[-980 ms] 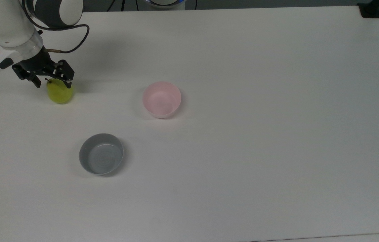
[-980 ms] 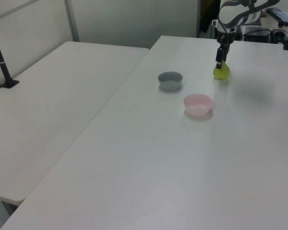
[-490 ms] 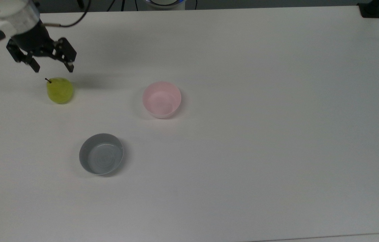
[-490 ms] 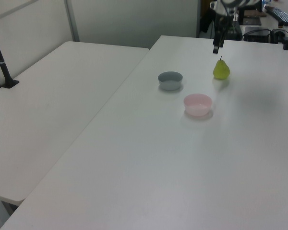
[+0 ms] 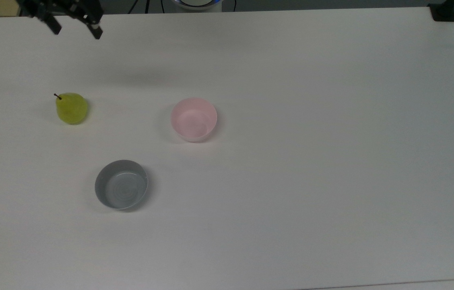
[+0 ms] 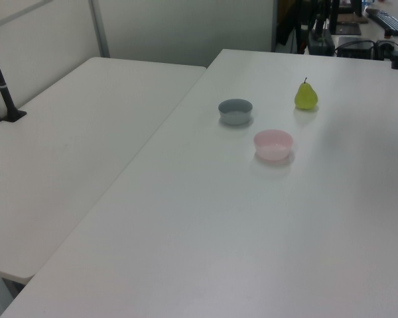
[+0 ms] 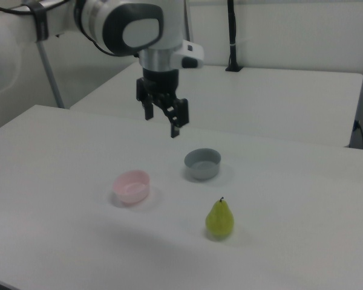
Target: Pick up a pear from the bowl
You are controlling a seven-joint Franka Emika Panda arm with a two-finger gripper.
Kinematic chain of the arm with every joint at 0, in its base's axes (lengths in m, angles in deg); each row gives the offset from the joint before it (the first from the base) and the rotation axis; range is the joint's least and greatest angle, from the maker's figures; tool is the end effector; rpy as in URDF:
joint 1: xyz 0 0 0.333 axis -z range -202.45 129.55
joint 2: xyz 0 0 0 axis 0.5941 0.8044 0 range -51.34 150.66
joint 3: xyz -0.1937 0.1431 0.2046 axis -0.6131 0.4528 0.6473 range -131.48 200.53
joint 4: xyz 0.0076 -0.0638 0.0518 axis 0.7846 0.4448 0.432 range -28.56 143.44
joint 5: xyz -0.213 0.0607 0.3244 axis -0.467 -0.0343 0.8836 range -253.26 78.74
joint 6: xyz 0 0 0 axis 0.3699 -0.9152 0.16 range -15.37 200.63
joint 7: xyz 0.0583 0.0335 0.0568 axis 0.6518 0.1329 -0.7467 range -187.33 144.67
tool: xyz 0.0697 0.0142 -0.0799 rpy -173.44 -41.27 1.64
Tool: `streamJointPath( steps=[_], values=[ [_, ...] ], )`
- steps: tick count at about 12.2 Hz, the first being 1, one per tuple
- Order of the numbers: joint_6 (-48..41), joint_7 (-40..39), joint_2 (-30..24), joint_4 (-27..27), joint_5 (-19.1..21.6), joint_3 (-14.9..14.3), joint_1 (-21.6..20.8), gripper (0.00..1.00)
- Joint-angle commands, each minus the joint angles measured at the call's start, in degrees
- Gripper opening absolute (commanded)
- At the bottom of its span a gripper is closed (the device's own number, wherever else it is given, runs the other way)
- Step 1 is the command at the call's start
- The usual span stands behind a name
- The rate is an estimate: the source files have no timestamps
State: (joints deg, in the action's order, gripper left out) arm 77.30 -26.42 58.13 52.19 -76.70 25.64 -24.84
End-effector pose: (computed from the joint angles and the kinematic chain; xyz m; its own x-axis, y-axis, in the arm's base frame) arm 0.5720 -0.1861 0.5871 0.9626 -0.2707 -0.0114 -0.2689 -0.9494 -0.1624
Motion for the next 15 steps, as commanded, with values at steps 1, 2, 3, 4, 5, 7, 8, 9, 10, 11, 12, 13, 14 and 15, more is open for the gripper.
streamJointPath(
  steps=[1, 2, 3, 4, 5, 7, 8, 9, 10, 11, 12, 13, 14, 15],
  values=[
    [-2.9, 13.94, -3.63, 0.75, 0.08, 2.29, -3.94, 1.0],
    [-3.34, 14.84, -4.16, 1.37, -0.27, 2.29, -5.35, 1.0],
    [-3.52, 15.37, -5.38, 2.07, -0.36, 2.38, -6.41, 1.0],
    [-3.52, 15.46, -6.26, 2.69, -0.28, 2.38, -7.73, 1.0],
    [-3.35, 15.29, -7.93, 4.08, -0.28, 2.38, -9.48, 1.0],
    [-2.82, 12.41, -10.14, 7.16, -1.32, 2.38, -11.95, 1.0],
    [-2.73, 8.91, -9.97, 7.35, -3.07, 2.38, -13.09, 1.0],
    [-2.38, 5.65, -9.88, 8.22, -4.65, 2.38, -14.15, 1.0],
    [0.15, 2.14, -9.88, 9.19, -6.24, 2.38, -14.59, 1.0],
    [2.52, 0.71, -9.79, 9.54, -6.51, 2.38, -14.6, 1.0],
    [4.54, -0.78, -9.18, 9.72, -6.6, 2.38, -14.42, 1.0],
    [5.09, -2.1, -9.0, 9.72, -6.69, 2.38, -14.51, 1.0],
    [5.18, -3.68, -9.0, 9.55, -6.87, 2.38, -14.42, 1.0],
    [5.18, -3.78, -9.0, 9.46, -6.95, 2.38, -14.42, 1.0]
  ],
)
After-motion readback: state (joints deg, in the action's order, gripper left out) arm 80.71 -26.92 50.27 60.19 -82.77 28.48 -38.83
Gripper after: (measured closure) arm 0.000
